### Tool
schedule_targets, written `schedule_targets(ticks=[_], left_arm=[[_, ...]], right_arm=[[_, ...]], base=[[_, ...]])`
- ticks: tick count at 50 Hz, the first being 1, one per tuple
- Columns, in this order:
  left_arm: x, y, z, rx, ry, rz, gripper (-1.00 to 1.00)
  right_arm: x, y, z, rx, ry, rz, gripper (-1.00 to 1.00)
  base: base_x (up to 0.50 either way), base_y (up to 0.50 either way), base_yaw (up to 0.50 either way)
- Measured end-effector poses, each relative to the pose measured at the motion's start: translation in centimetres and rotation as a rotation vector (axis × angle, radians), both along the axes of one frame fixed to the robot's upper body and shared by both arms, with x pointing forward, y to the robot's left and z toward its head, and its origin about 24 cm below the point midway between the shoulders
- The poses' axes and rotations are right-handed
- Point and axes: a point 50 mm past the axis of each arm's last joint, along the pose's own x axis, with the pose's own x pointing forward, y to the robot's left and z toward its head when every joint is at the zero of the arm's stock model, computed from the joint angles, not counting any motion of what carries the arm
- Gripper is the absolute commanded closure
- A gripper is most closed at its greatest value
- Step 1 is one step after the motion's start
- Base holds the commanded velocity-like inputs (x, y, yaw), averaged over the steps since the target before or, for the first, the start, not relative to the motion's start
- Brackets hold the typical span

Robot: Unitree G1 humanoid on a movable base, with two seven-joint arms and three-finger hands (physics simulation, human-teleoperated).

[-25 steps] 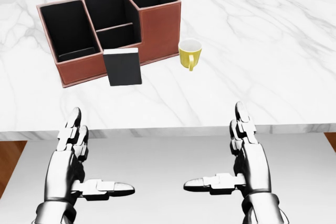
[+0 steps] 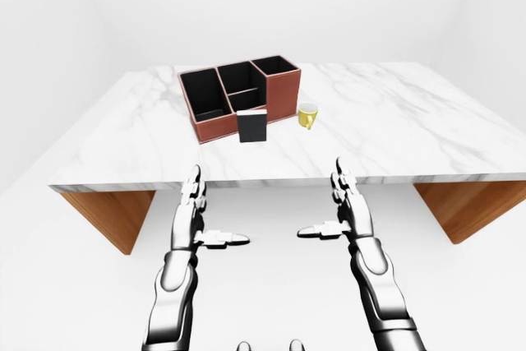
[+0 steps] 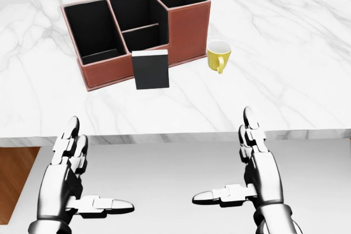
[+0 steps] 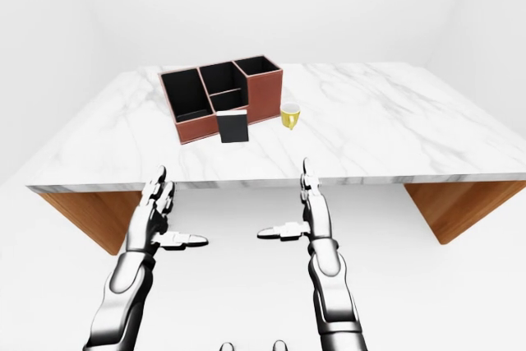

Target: Pick up the book and place it in the right compartment of the caddy.

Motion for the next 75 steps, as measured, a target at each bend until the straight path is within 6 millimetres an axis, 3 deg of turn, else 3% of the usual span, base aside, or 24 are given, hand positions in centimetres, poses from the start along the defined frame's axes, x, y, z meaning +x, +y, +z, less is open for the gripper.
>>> schedule_targets(ticks=[19,32,41,55,63,75], left_arm=[[-0.9,0.5,0.3,0.009,-0.010,-0.003,-1.00],[-0.6,0.8,0.6,0.021,0.001,-0.035,-1.00],[0.8,1.5,2.9,0.062,-0.045,-0.068,-1.00],[1.7,2.9,8.5,0.116,-0.270,-0.065,-1.00],[1.2,3.0,9.7,0.115,-0.325,-0.066,-1.00],[0.7,3.3,10.0,0.110,-0.340,-0.065,-1.00]], right_arm=[[-0.2,0.6,-0.3,-0.025,0.011,0.045,-1.00],[0.8,1.2,0.9,-0.043,-0.019,0.070,-1.00],[1.9,1.1,3.7,-0.088,-0.044,0.102,-1.00],[2.0,1.5,10.4,-0.190,-0.314,0.195,-1.00],[1.3,1.8,13.0,-0.229,-0.426,0.231,-1.00],[0.2,2.3,15.7,-0.286,-0.556,0.256,-1.00]], base=[[0.00,0.50,0.00],[0.00,0.01,0.00],[0.00,0.00,0.00],[0.15,0.00,0.00],[0.42,0.00,0.00],[0.43,0.00,0.00]])
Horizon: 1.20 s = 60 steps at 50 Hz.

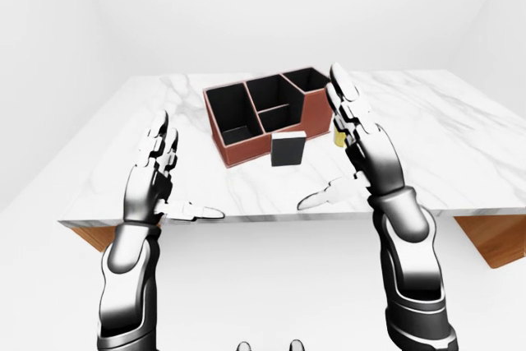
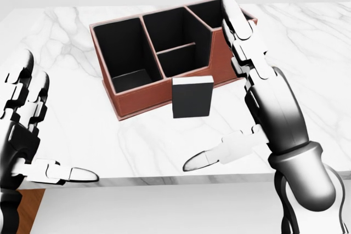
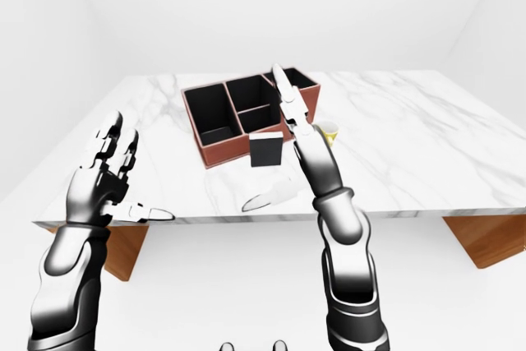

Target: Pick up the book and place it in the right compartment of the caddy.

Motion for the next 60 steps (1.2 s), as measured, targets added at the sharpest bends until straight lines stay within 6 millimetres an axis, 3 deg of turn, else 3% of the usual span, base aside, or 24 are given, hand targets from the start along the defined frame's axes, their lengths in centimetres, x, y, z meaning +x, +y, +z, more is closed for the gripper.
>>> schedule_targets(ticks=[21,60], left_arm=[[-0.2,0.1,0.1,-0.004,-0.008,0.000,-1.00],[-0.2,0.2,0.4,-0.011,-0.018,0.005,-1.00]], right_arm=[[-1.6,0.8,1.9,-0.056,-0.110,0.013,-1.00],[-2.7,1.6,2.0,-0.099,-0.136,0.017,-1.00]], base=[[0.40,0.00,0.00],[0.25,0.00,0.00]])
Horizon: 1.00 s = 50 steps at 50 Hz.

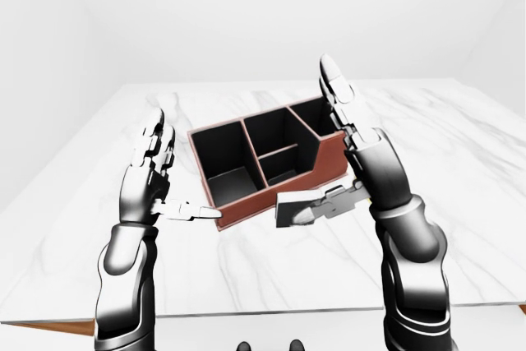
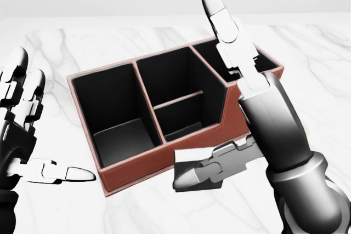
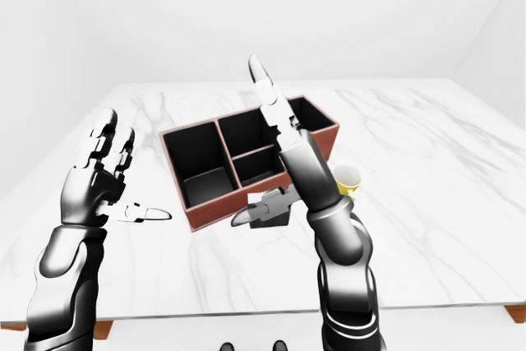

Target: Pick up the book and place it in the right compartment of the caddy.

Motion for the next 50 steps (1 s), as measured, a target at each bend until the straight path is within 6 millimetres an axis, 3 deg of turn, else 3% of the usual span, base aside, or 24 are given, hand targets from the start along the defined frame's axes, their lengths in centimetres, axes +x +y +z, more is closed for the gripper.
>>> schedule_targets(ticks=[31,32,36,39,50], left_arm=[[0.0,0.0,-0.1,0.003,0.003,-0.001,-1.00],[0.0,0.0,-0.1,0.003,0.003,-0.001,-1.00],[0.0,0.0,-0.1,0.003,0.004,-0.002,-1.00],[0.0,0.0,-0.1,0.003,0.005,-0.002,-1.00],[0.0,-0.1,-0.2,0.003,0.007,-0.005,-1.00]], right_arm=[[-0.6,0.5,-1.2,-0.119,0.034,-0.049,-1.00],[-0.6,0.5,-1.3,-0.130,0.038,-0.055,-0.65],[-0.5,0.6,-1.8,-0.176,0.054,-0.086,-0.15],[-0.5,0.6,-2.1,-0.210,0.068,-0.108,-0.09],[-0.3,0.6,-3.2,-0.308,0.112,-0.165,-0.16]], base=[[0.08,0.00,0.00],[0.00,0.00,0.00],[0.00,0.00,0.00],[0.00,0.00,0.00],[0.00,0.00,0.00]])
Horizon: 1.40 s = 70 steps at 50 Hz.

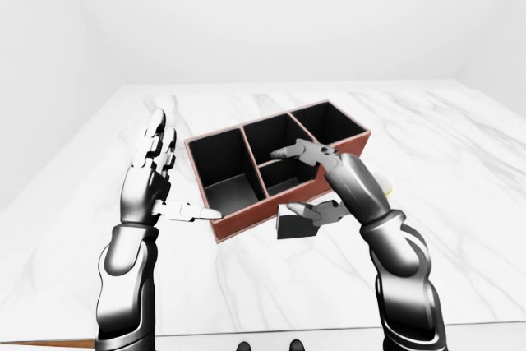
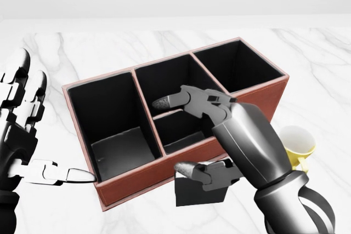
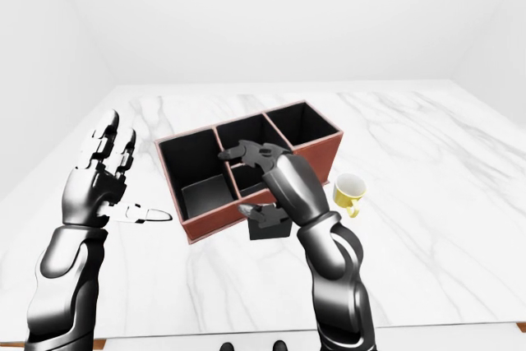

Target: Pick up the book and place it in the right compartment of the caddy.

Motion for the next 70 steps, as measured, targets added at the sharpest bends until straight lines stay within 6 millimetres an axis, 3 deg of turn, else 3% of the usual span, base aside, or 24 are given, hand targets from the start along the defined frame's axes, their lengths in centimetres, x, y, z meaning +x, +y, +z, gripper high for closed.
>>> schedule_targets(ticks=[38,70], left_arm=[[-0.1,-0.2,-0.1,0.008,0.005,-0.011,-1.00],[-0.1,-0.1,0.0,0.001,0.000,-0.009,-1.00]], right_arm=[[-0.6,-2.3,-3.6,-0.253,0.199,-0.153,-0.22],[1.6,-4.2,-5.4,-0.500,0.340,-0.285,-0.28]], base=[[0.00,0.00,0.00],[0.00,0.00,0.00]])
